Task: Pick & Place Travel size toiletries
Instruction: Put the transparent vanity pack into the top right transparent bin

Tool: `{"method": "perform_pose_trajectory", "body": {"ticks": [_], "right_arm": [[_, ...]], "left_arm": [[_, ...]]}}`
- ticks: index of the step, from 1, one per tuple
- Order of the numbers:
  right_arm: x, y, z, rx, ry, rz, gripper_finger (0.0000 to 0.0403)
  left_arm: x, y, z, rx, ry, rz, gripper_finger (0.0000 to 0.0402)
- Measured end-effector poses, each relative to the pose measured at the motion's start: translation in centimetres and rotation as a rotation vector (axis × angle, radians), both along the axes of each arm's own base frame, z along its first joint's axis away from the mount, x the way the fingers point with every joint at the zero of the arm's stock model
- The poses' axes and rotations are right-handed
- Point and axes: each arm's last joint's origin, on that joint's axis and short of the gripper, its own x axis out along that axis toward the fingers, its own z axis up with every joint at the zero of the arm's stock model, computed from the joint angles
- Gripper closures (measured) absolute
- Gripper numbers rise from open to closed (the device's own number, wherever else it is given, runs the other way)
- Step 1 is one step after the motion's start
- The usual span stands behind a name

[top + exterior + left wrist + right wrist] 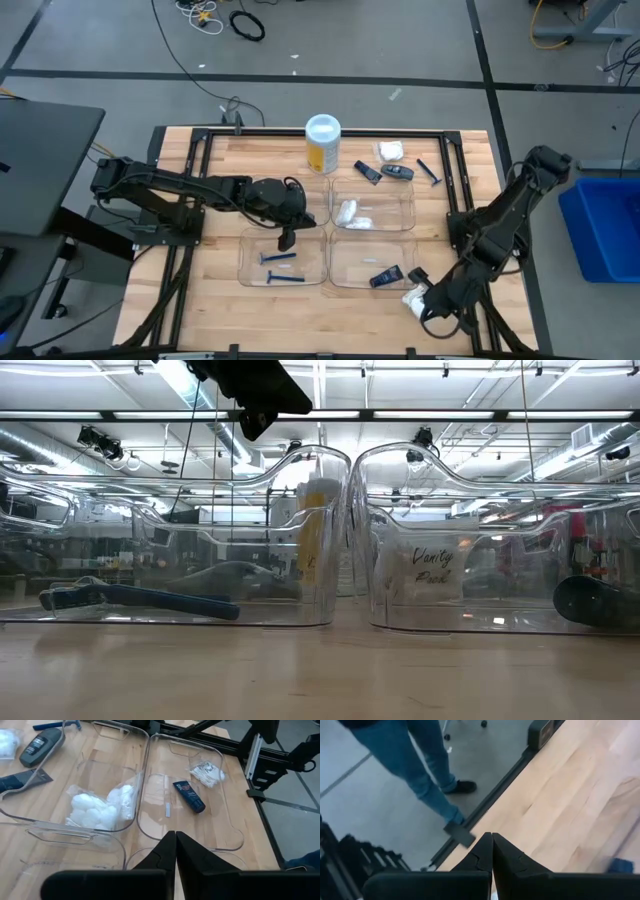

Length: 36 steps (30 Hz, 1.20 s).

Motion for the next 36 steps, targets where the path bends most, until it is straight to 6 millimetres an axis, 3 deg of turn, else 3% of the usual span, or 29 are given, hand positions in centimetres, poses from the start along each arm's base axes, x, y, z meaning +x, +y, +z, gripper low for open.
{"method": "perform_pose_trajectory", "body": {"ticks": [6, 13, 21, 30, 36], "right_arm": [[-0.5, 1.1, -1.4, -0.039, 0.072, 0.074, 0.0397], [-0.7, 2.2, -3.1, -0.123, 0.103, 0.194, 0.0397], [-0.4, 2.5, -4.3, -0.209, 0.065, 0.291, 0.0396], [-0.6, 2.2, -5.8, -0.372, 0.045, 0.465, 0.0389], [-0.6, 2.3, -6.1, -0.398, 0.007, 0.527, 0.0387]], "left_arm": [[0.0, 0.0, 0.0, 0.000, 0.000, 0.000, 0.0396], [0.0, 0.1, 0.0, 0.013, -0.001, 0.022, 0.0380], [0.0, 0.1, 0.0, 0.013, 0.000, 0.023, 0.0396], [0.0, 0.1, 0.0, 0.007, 0.001, 0.026, 0.0378], [0.0, 0.1, 0.0, 0.007, 0.001, 0.026, 0.0390]]}}
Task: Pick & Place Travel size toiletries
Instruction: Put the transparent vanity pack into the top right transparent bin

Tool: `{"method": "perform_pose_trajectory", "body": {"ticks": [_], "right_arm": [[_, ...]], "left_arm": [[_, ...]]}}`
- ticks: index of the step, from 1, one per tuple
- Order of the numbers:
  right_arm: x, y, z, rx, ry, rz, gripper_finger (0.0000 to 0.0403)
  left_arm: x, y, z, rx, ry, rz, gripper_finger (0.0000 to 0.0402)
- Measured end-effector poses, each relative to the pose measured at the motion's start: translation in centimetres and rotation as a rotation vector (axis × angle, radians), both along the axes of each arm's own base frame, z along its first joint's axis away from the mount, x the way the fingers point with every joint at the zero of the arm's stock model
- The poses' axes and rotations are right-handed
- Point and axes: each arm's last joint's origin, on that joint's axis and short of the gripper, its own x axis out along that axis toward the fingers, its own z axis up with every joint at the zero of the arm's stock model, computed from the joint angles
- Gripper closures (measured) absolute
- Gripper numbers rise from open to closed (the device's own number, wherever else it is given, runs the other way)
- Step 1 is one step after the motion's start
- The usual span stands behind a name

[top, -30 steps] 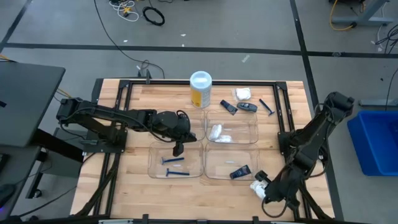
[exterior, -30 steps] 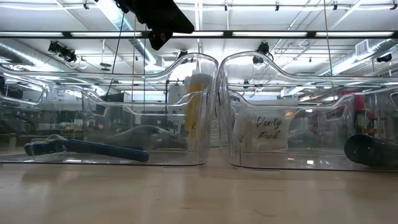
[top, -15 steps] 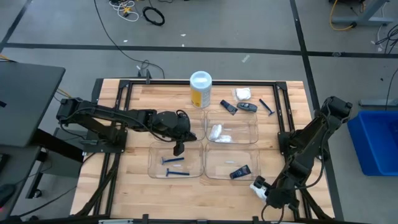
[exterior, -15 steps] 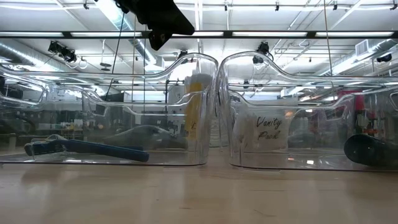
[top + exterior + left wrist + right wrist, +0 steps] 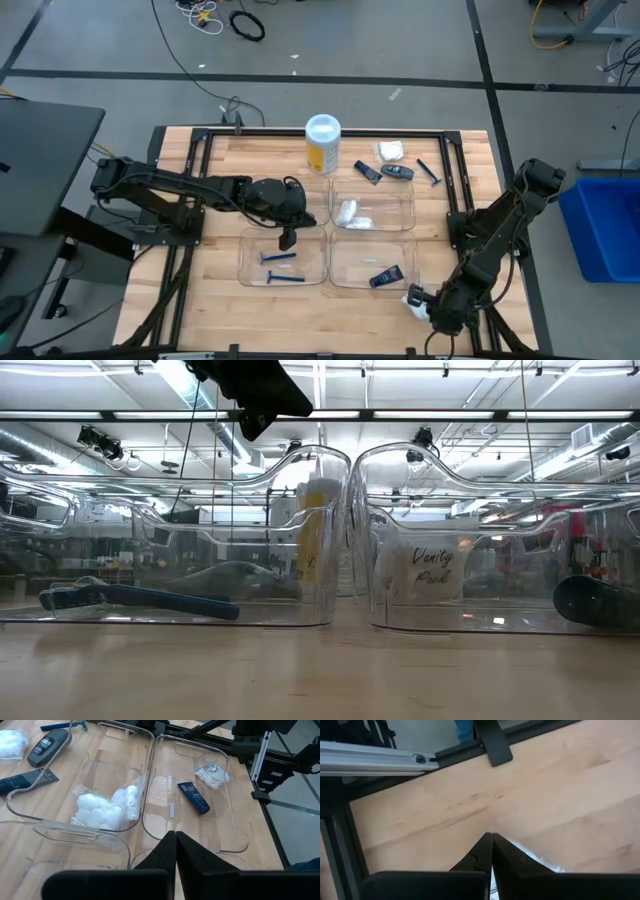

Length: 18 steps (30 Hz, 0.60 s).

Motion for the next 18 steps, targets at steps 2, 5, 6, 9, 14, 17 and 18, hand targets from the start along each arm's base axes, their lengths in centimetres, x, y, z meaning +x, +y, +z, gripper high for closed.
{"method": "perform_pose_trajectory", "body": {"ticks": [2, 5, 6, 9, 14, 17, 18], "right_arm": [[0.0, 0.2, 0.0, 0.006, -0.014, 0.016, 0.0386], [-0.3, 0.4, 0.2, 0.005, -0.034, 0.051, 0.0383], [-0.3, 0.6, 0.4, 0.009, -0.040, 0.061, 0.0383], [-0.4, 1.0, 1.1, 0.021, -0.051, 0.075, 0.0380], [-0.2, 1.5, 2.3, 0.030, -0.058, 0.081, 0.0378], [0.0, 1.8, 3.1, 0.013, -0.068, 0.075, 0.0378], [0.0, 2.0, 3.3, 0.004, -0.063, 0.075, 0.0378]], "left_arm": [[0.0, 0.0, 0.0, 0.000, 0.000, 0.000, 0.0394], [0.0, 0.0, 0.0, 0.000, 0.000, 0.000, 0.0396], [0.0, 0.0, 0.0, 0.000, 0.000, 0.000, 0.0395], [0.0, 0.0, 0.0, 0.000, 0.000, 0.000, 0.0386], [0.0, 0.0, 0.0, 0.000, 0.000, 0.000, 0.0381], [0.0, 0.0, 0.0, -0.001, 0.000, 0.000, 0.0389], [0.0, 0.0, 0.0, -0.002, 0.000, -0.002, 0.0391]]}}
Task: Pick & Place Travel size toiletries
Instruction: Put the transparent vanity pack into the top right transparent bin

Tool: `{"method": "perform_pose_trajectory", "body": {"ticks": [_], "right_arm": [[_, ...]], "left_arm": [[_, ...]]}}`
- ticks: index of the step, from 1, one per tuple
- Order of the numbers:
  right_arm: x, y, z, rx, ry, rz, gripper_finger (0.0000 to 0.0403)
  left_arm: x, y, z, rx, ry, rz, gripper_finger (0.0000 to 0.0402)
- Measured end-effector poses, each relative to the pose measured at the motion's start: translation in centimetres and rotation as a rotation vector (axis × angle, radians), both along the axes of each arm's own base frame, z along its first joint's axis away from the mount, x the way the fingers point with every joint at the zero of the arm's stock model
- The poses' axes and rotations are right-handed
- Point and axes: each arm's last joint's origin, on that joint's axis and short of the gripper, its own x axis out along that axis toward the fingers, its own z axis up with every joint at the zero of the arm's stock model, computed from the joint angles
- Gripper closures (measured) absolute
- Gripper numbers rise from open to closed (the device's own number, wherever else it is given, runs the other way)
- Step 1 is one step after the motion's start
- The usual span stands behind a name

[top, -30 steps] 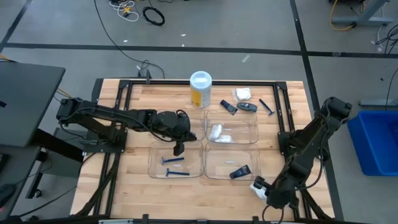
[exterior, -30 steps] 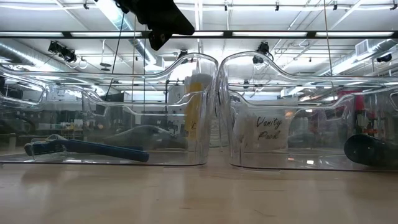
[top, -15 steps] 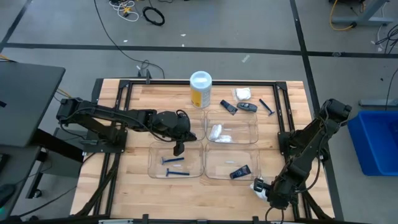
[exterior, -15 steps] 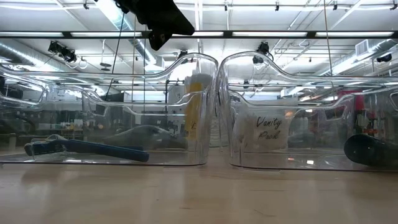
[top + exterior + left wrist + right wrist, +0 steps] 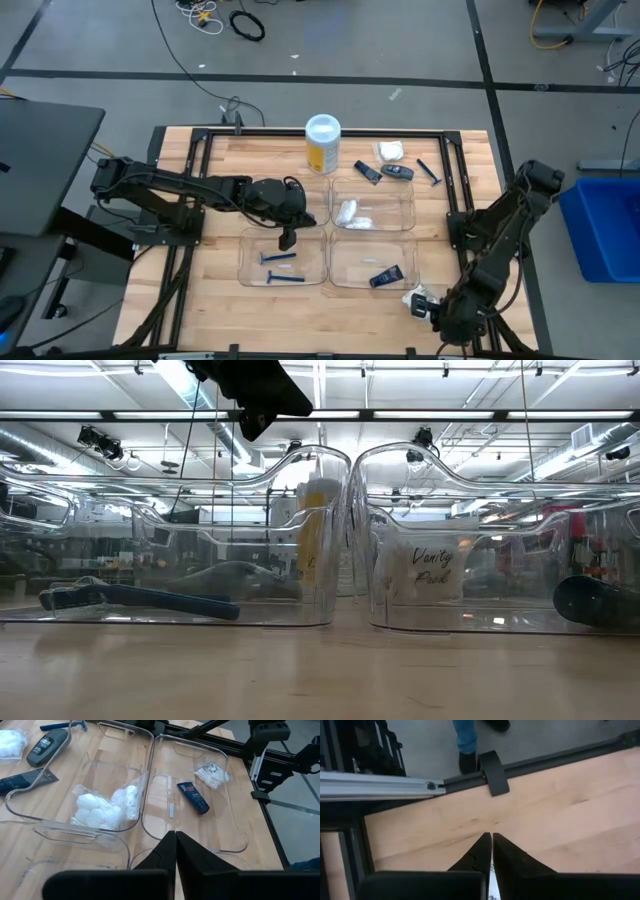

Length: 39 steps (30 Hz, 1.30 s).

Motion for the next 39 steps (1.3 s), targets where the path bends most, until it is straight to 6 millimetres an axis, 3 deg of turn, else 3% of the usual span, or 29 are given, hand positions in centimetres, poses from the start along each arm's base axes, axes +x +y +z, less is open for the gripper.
{"method": "perform_pose_trajectory", "body": {"ticks": [5, 29, 39], "right_arm": [[0.3, 0.5, 0.5, -0.066, 0.025, 0.016, 0.0378], [3.2, 4.5, -1.1, -0.195, 0.017, 0.053, 0.0373], [3.5, 4.7, -2.6, -0.275, 0.008, 0.009, 0.0357]], "left_arm": [[0.0, -0.1, 0.0, -0.003, 0.000, -0.007, 0.0395], [0.0, -0.1, 0.0, 0.000, 0.000, -0.009, 0.0381], [0.0, -0.1, 0.0, 0.000, 0.000, -0.009, 0.0394]]}}
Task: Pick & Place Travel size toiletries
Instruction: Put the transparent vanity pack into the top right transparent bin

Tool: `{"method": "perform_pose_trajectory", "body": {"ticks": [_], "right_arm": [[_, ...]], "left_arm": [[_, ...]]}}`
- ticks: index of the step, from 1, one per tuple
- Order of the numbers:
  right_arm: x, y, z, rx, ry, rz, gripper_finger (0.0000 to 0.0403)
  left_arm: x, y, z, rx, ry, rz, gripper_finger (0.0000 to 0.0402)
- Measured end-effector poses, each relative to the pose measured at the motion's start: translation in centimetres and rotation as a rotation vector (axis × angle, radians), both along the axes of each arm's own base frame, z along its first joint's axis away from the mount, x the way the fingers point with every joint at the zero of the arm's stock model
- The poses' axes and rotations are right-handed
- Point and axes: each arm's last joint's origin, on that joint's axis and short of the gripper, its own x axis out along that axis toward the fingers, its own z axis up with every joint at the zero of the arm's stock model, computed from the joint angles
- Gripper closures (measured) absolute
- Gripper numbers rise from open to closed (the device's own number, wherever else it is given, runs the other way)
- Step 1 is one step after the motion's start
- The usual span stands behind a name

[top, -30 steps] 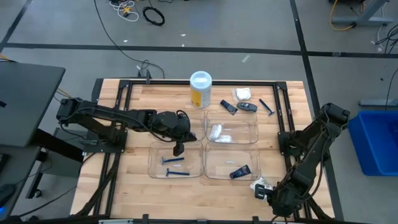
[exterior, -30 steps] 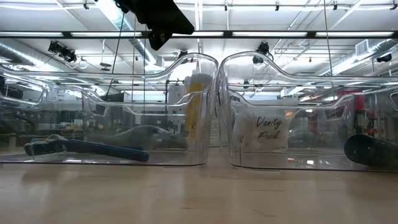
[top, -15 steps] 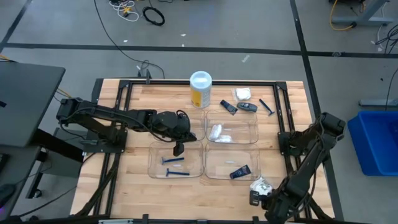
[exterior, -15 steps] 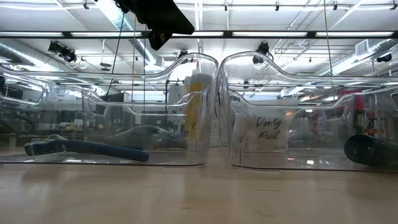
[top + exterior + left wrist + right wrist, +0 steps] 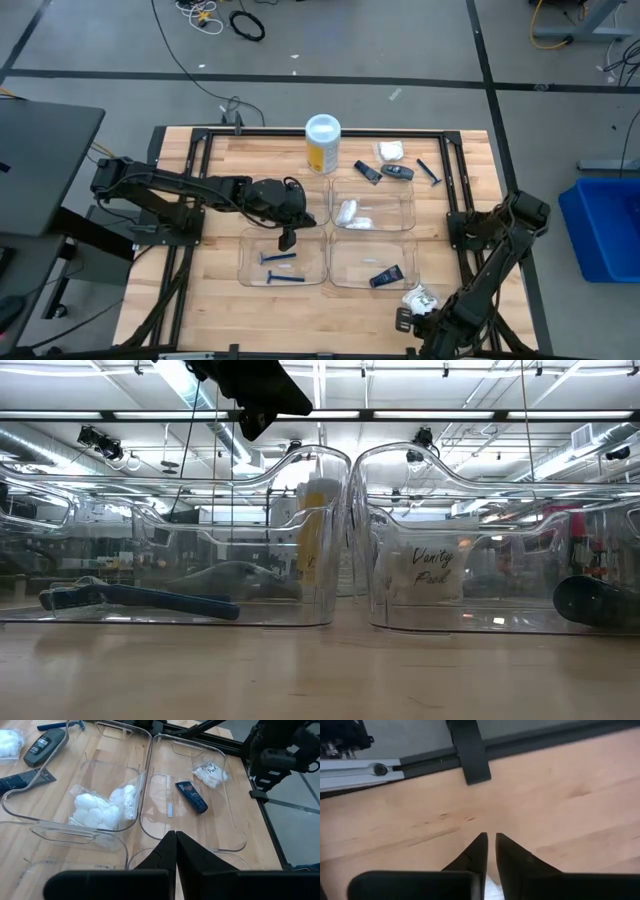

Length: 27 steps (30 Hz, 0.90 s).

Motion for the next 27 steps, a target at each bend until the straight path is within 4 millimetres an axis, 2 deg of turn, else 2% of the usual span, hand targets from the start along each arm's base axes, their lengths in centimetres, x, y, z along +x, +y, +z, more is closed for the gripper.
{"method": "perform_pose_trajectory", "body": {"ticks": [6, 18, 27], "right_arm": [[0.1, 0.2, -1.5, -0.038, 0.051, -0.066, 0.0309], [-0.4, -0.2, -2.4, -0.071, 0.102, 0.032, 0.0190], [-1.2, -1.5, -4.4, -0.125, 0.129, 0.082, 0.0162]], "left_arm": [[0.0, 0.0, 0.0, -0.001, 0.000, 0.001, 0.0383], [0.0, 0.0, 0.0, -0.003, 0.000, 0.002, 0.0393], [0.0, 0.0, 0.0, -0.018, 0.002, 0.011, 0.0383]]}}
